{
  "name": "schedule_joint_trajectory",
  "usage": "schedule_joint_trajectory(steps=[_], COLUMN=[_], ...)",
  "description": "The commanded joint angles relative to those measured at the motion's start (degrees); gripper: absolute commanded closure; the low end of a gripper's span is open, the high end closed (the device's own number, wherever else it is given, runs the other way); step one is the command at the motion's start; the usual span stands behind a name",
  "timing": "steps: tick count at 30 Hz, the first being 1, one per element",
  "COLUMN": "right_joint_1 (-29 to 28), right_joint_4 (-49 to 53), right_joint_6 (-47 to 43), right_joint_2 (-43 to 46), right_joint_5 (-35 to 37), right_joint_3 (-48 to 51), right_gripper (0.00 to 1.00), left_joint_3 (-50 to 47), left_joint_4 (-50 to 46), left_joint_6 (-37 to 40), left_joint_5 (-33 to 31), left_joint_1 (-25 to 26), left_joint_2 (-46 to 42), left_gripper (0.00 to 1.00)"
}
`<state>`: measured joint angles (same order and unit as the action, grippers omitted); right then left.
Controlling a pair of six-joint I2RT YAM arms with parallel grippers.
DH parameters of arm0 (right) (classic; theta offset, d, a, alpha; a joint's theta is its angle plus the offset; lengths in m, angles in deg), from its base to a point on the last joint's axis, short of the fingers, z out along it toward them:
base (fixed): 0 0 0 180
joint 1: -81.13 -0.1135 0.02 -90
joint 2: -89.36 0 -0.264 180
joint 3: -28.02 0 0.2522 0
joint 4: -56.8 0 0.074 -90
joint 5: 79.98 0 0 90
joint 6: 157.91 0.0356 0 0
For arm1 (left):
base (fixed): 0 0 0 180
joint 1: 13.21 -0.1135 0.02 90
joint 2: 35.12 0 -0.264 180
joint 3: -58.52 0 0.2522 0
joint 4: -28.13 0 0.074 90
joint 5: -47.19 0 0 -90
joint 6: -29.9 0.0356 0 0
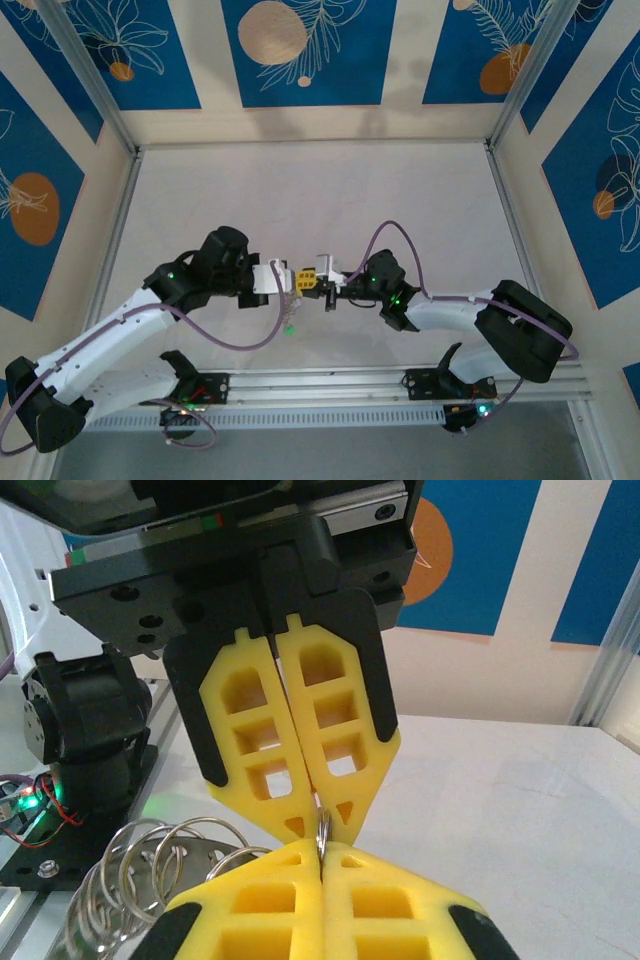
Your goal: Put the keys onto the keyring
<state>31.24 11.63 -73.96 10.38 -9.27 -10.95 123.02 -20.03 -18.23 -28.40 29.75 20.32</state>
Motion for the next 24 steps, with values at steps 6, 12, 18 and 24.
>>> schedule_joint_trajectory(steps=[6,12,18,24], right_joint_1=[-0.6,-1.1,-1.5,-1.5], right_joint_4=[-1.8,3.1,5.9,8.4], right_joint_6=[-0.2,-1.0,-1.2,-0.8], right_joint_2=[-0.4,-0.5,-1.8,-4.3], right_joint_5=[2.4,3.7,3.3,3.1], right_joint_3=[0.2,-1.4,-3.4,-5.7], right_gripper=[0.95,0.85,0.85,0.85], left_joint_3=[4.3,6.7,8.4,8.1], left_joint_4=[-2.3,-5.3,-8.3,-7.8], left_joint_6=[-1.1,-0.2,2.6,3.4], left_joint_5=[-1.5,-4.2,-5.4,-3.7], left_joint_1=[-0.9,-0.7,0.3,1.0], left_joint_2=[1.3,3.0,4.4,4.5], left_gripper=[1.0,1.0,1.0,1.0])
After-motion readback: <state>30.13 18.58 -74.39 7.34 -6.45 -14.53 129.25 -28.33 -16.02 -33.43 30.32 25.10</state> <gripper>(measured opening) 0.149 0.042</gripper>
